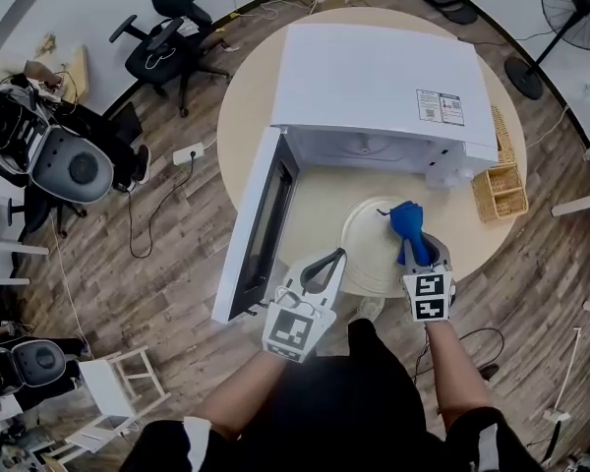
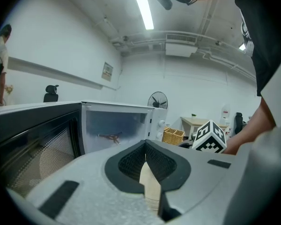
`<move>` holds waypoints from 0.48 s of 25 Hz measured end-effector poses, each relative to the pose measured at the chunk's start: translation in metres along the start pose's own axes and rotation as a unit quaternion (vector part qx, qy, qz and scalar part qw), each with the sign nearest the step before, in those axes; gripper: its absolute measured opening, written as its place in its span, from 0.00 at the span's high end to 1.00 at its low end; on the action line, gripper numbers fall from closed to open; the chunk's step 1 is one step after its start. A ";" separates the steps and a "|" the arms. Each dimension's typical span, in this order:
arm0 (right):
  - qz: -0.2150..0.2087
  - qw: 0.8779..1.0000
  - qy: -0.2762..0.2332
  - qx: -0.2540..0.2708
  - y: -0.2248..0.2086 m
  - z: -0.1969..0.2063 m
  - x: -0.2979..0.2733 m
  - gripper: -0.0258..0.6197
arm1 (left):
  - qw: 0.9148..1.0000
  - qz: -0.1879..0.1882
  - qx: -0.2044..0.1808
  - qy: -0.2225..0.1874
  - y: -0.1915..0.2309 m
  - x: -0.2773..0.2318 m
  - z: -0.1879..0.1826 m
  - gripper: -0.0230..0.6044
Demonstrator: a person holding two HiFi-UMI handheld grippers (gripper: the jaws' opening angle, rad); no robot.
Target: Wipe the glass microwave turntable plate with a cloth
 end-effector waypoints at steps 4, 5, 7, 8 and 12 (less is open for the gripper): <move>-0.039 0.999 -0.019 -0.012 0.035 -0.011 0.010 0.84 | 1.000 -0.001 0.007 -0.001 -0.002 0.005 0.002 0.95; -0.047 0.999 -0.021 -0.013 0.043 -0.012 0.011 0.84 | 1.000 -0.002 0.010 -0.003 -0.002 0.007 0.002 0.96; -0.060 0.998 -0.017 -0.011 0.059 -0.012 0.011 0.84 | 1.000 -0.004 0.010 -0.004 -0.002 0.011 0.003 0.95; -0.066 0.998 -0.012 -0.010 0.067 -0.011 0.010 0.84 | 1.000 -0.005 0.009 -0.004 -0.001 0.013 0.003 0.95; -0.095 0.995 0.003 0.002 0.095 -0.007 0.004 0.84 | 1.000 -0.011 0.011 0.001 0.002 0.020 0.009 0.95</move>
Point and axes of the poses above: the fingertips, and each gripper's own axes: x backward along the fingers, y to its left, z out of its underside, the point moved 7 cm from there along x, backward along the fingers, and after that the axes turned 1 degree about x, right-handed, at the moved point
